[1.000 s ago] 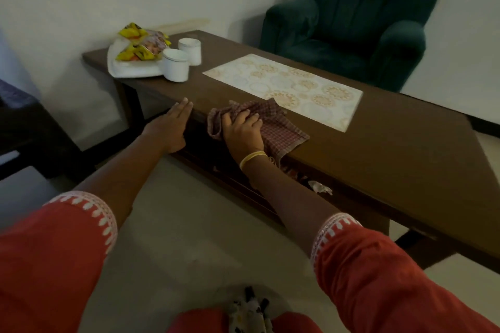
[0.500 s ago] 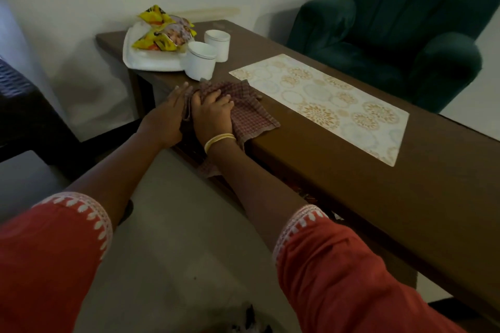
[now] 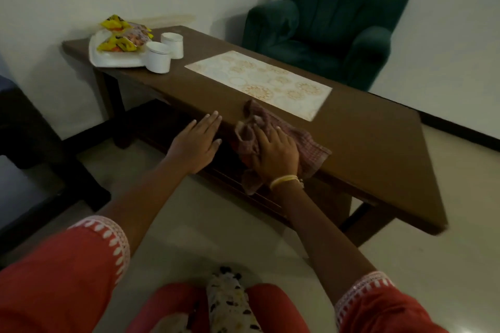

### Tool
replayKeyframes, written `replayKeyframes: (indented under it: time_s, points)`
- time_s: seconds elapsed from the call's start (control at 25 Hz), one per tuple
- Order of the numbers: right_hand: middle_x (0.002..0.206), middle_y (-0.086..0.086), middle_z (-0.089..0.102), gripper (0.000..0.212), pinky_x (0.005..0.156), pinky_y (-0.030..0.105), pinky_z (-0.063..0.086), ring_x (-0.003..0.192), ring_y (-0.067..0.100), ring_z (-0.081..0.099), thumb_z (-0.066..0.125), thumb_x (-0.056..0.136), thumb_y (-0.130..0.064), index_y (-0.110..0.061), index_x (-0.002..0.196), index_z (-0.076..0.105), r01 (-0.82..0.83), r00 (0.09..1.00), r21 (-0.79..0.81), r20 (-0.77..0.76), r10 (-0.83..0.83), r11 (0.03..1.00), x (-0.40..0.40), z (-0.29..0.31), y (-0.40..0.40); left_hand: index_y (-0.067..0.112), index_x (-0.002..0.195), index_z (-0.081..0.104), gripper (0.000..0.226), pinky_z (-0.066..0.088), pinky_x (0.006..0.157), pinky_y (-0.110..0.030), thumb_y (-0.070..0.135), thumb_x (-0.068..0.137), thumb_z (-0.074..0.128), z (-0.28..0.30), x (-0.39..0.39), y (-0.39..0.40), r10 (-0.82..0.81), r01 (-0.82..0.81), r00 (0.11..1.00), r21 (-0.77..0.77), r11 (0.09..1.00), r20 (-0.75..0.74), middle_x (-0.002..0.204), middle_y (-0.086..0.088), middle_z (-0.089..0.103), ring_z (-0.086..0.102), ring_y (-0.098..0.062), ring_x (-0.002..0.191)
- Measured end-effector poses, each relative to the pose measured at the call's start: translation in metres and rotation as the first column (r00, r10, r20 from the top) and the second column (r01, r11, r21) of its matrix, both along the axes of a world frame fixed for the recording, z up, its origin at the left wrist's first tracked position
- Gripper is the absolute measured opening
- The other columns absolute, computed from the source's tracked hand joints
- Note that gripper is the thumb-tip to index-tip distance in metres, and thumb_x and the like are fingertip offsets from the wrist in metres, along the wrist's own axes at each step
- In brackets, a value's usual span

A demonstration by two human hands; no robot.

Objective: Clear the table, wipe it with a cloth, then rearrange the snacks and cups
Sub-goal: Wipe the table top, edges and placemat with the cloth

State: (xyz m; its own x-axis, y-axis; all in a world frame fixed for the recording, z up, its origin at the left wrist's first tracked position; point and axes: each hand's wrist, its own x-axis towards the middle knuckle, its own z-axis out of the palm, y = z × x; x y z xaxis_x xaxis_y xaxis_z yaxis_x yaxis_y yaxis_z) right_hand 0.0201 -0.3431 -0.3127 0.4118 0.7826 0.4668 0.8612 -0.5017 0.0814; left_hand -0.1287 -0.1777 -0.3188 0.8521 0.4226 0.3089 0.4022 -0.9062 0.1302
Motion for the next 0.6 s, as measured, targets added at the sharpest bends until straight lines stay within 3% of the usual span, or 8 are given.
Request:
replayKeyframes:
  time_s: [0.08,0.2,0.32,0.48,0.6]
  points:
    - [0.129,0.016,0.059,0.059,0.090,0.044,0.048,0.114,0.037,0.057,0.063,0.082,-0.046,-0.017,0.133,0.053,0.061,0.991,-0.024,0.118,-0.058,0.998,0.019,-0.013,-0.065,0.015,0.153,0.004,0.063,0.011,0.120,-0.035,0.042,0.101,0.025,-0.001,0.011,-0.041,-0.069,0.068,0.998,0.022,0.997,0.008,0.162,-0.001,0.003,0.004,-0.015,0.149]
    - [0.135,0.017,0.053,0.060,0.097,0.048,0.044,0.122,0.037,0.048,0.049,0.085,-0.050,-0.018,0.137,0.044,0.174,0.960,-0.112,0.241,-0.143,0.978,0.035,-0.031,-0.140,0.014,0.153,0.002,0.063,0.010,0.121,-0.036,0.044,0.101,0.021,0.003,0.038,-0.094,-0.155,0.156,0.988,0.036,0.987,-0.025,0.162,-0.002,0.000,0.000,-0.016,0.149]
    - [0.140,0.019,0.049,0.059,0.105,0.051,0.033,0.129,0.037,0.034,0.036,0.087,-0.050,-0.023,0.139,0.038,0.240,0.954,-0.088,0.205,-0.218,0.967,0.042,-0.044,-0.183,0.014,0.153,0.001,0.063,0.009,0.120,-0.036,0.044,0.101,0.020,0.004,0.049,-0.117,-0.157,0.160,0.986,0.044,0.986,-0.063,0.162,-0.002,-0.001,-0.001,-0.016,0.149]
    - [0.141,0.020,0.046,0.062,0.105,0.052,0.023,0.130,0.039,0.031,0.037,0.086,-0.053,-0.027,0.142,0.034,0.318,0.931,-0.040,0.205,-0.304,0.947,0.059,-0.049,-0.234,0.018,0.153,-0.003,0.065,0.008,0.120,-0.038,0.036,0.100,0.031,0.013,0.041,-0.109,-0.162,0.171,0.976,0.054,0.984,-0.143,0.162,0.001,-0.002,0.000,-0.014,0.149]
    - [0.138,0.023,0.043,0.064,0.106,0.057,0.021,0.127,0.041,0.031,0.037,0.085,-0.051,-0.020,0.142,0.035,0.434,0.893,0.037,0.117,-0.435,0.900,0.057,-0.051,-0.253,0.021,0.152,-0.008,0.075,0.007,0.119,-0.038,0.027,0.097,0.042,0.016,0.040,-0.108,-0.182,0.191,0.965,0.032,0.981,-0.187,0.162,0.003,-0.007,-0.003,-0.013,0.149]
